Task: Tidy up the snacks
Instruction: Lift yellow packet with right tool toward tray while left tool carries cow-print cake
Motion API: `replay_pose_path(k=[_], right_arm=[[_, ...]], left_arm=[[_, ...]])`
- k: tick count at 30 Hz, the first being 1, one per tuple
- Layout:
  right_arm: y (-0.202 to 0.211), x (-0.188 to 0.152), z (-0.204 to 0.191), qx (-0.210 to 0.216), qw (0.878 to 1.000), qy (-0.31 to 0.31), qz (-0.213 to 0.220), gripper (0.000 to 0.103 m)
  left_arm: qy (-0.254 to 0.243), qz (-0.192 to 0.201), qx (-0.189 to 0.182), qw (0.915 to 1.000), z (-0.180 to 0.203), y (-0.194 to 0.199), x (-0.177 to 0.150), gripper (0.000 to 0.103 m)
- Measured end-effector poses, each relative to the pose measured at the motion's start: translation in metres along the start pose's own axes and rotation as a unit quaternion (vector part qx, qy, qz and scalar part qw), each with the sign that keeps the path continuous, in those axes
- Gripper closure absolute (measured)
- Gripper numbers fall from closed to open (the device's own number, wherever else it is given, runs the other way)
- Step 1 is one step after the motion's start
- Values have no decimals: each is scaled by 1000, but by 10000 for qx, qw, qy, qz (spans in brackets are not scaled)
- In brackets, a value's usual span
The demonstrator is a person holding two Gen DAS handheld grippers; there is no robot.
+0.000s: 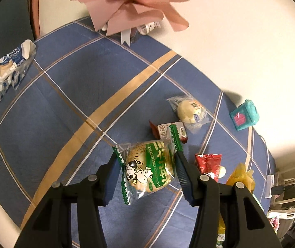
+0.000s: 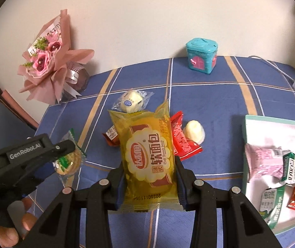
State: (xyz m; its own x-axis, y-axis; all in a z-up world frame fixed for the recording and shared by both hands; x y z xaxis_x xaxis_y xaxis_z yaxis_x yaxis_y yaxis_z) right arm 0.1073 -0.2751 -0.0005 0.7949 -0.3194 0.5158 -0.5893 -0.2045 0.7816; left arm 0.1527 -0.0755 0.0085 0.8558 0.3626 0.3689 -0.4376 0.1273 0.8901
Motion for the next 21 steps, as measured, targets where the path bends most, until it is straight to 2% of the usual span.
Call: replay_pose_path(k=[4, 12, 21], right_arm=[[8, 2, 10, -136, 9999, -68, 16, 61], [25, 6, 54, -577, 9971, -480, 108, 61], [55, 15, 123, -1160, 9853, -1198, 375, 61]], left_arm=[[-48, 86, -21, 9999, 7, 4, -1, 49], [-256, 48, -108, 9996, 29, 5, -12, 49], [-692, -36, -251, 9973, 69, 7, -33, 49]])
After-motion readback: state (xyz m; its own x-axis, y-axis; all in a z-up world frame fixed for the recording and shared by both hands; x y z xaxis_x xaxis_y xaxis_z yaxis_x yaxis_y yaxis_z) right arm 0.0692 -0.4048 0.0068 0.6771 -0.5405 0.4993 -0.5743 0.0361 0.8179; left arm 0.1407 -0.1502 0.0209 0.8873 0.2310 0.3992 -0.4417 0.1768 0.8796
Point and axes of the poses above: each gripper's, at about its wrist camera, not at the fingertips, and y roughly against the way its jaws point, z to its right, x to its top, the point moved 2 cm from there along -y, roughly the way its jaws point, and after that the axes turned 3 degrees about x, right-handed, at the moved point
